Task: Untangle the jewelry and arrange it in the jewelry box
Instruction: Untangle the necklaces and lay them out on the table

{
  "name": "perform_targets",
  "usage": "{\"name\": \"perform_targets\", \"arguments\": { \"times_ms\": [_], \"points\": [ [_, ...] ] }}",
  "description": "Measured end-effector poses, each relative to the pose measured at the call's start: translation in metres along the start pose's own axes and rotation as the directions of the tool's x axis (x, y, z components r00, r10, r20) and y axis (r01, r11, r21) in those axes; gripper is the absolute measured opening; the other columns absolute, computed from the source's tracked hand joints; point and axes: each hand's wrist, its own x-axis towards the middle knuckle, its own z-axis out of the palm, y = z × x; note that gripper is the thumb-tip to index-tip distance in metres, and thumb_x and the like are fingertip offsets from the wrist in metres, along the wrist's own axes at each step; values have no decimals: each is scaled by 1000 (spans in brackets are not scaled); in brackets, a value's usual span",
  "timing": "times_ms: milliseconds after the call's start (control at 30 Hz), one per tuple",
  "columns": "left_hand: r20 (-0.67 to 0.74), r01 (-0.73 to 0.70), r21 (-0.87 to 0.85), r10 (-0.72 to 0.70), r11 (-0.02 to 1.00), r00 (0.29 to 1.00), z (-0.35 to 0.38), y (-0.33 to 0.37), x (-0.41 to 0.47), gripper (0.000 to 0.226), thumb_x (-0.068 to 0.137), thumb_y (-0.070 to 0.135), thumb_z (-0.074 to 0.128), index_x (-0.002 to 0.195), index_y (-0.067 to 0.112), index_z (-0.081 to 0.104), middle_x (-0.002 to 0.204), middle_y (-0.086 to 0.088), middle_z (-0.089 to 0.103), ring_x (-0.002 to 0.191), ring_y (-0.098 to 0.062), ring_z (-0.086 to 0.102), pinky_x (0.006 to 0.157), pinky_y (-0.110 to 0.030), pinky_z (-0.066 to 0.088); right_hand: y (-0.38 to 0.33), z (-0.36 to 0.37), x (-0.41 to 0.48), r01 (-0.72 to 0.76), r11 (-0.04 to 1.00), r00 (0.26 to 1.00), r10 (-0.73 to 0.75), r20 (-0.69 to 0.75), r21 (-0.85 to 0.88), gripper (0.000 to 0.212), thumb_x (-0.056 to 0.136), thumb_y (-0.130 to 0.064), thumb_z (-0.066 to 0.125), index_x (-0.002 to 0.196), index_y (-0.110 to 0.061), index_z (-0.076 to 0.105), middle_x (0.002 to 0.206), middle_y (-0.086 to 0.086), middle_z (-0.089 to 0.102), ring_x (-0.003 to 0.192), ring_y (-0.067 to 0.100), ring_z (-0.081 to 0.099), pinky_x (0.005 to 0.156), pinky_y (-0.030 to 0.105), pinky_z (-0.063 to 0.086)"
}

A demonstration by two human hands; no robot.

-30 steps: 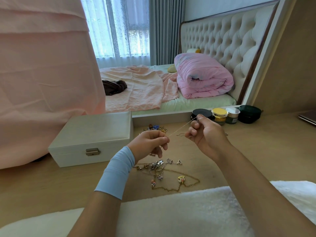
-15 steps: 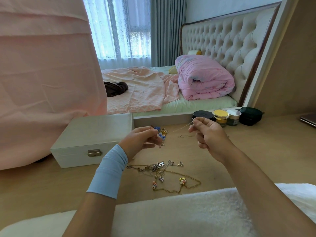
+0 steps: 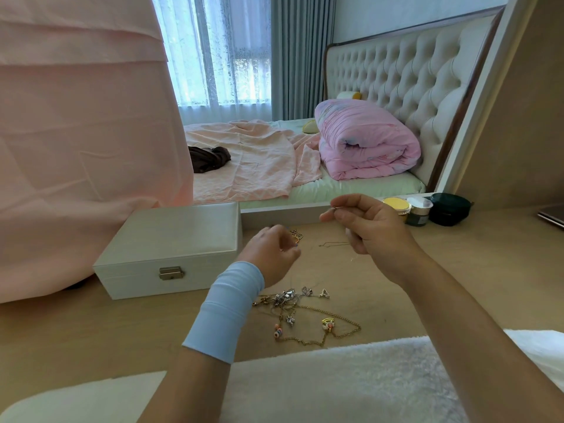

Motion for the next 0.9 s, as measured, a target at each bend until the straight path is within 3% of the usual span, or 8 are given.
{"name": "perform_targets", "arguments": {
  "times_ms": [100, 200, 233, 367, 567, 633, 767, 900],
  "points": [
    [-3, -148, -382, 159, 912, 987, 6, 17, -2, 37, 87, 5, 61, 117, 26, 53, 118, 5, 60, 113, -11, 57, 92, -26, 46, -3, 7, -3, 29, 997, 999, -26, 41, -74, 10, 97, -4, 61, 98, -11, 68, 92, 10, 77, 40, 15, 39, 41, 20, 35],
    [69, -66, -794, 197, 605, 978, 7, 36, -7, 35, 90, -6, 56, 118, 15, 55, 94, -3, 67, 82, -15, 67, 76, -24, 51, -3, 9, -4, 43, 991, 998, -38, 44, -127, 11, 95, -1, 64, 94, -10, 71, 79, 6, 76, 38, 15, 43, 40, 21, 36],
    [68, -60, -787, 183, 614, 981, 7, 38, -7, 29, 91, -2, 56, 113, 15, 60, 83, -1, 65, 70, -14, 63, 73, -27, 52, -2, 9, -4, 45, 988, 998, -39, 42, -146, 11, 94, -1, 64, 94, -10, 72, 75, 5, 75, 38, 15, 44, 40, 20, 35],
    [-14, -155, -397, 162, 905, 987, 4, 29, -6, 7, 89, 30, 66, 91, 25, 70, 54, 16, 40, 54, -8, 37, 58, -26, 38, -1, 7, -4, 36, 977, 999, -30, 29, -212, 5, 90, -5, 71, 93, -9, 72, 72, 5, 73, 38, 17, 46, 39, 20, 35],
    [4, -237, -202, 242, 950, 970, -17, 31, -11, 13, 88, 41, 66, 77, 34, 71, 56, 0, 47, 52, -8, 37, 54, -20, 36, 1, 4, -4, -13, 967, 999, 26, 46, -256, 14, 88, -19, 75, 96, -9, 70, 68, 8, 70, 40, 16, 46, 39, 20, 34],
    [-10, -238, -212, 241, 948, 970, -23, 28, -11, 16, 90, 38, 64, 77, 33, 73, 71, -12, 62, 57, -10, 44, 62, -27, 45, 3, 2, -4, -38, 961, 993, 66, 94, -275, 22, 93, -29, 69, 98, -8, 71, 71, 7, 69, 44, 16, 46, 41, 21, 33],
    [-111, -220, -385, 191, 896, 975, -31, 26, -11, 21, 94, 27, 61, 75, 28, 70, 72, -6, 62, 64, -15, 52, 71, -38, 52, 13, 8, -7, -87, 942, 949, 177, 260, -324, 24, 100, -34, 58, 111, -21, 74, 104, 0, 75, 57, 16, 53, 48, 23, 34],
    [-183, -209, -684, 113, 699, 977, -39, 35, -16, 21, 99, 17, 53, 82, 11, 64, 82, -1, 64, 75, -17, 61, 83, -38, 56, 28, 20, -9, -45, 886, 911, 225, 345, -461, 17, 95, -31, 68, 110, -31, 76, 108, -8, 75, 63, 10, 57, 56, 18, 46]
  ]
}}
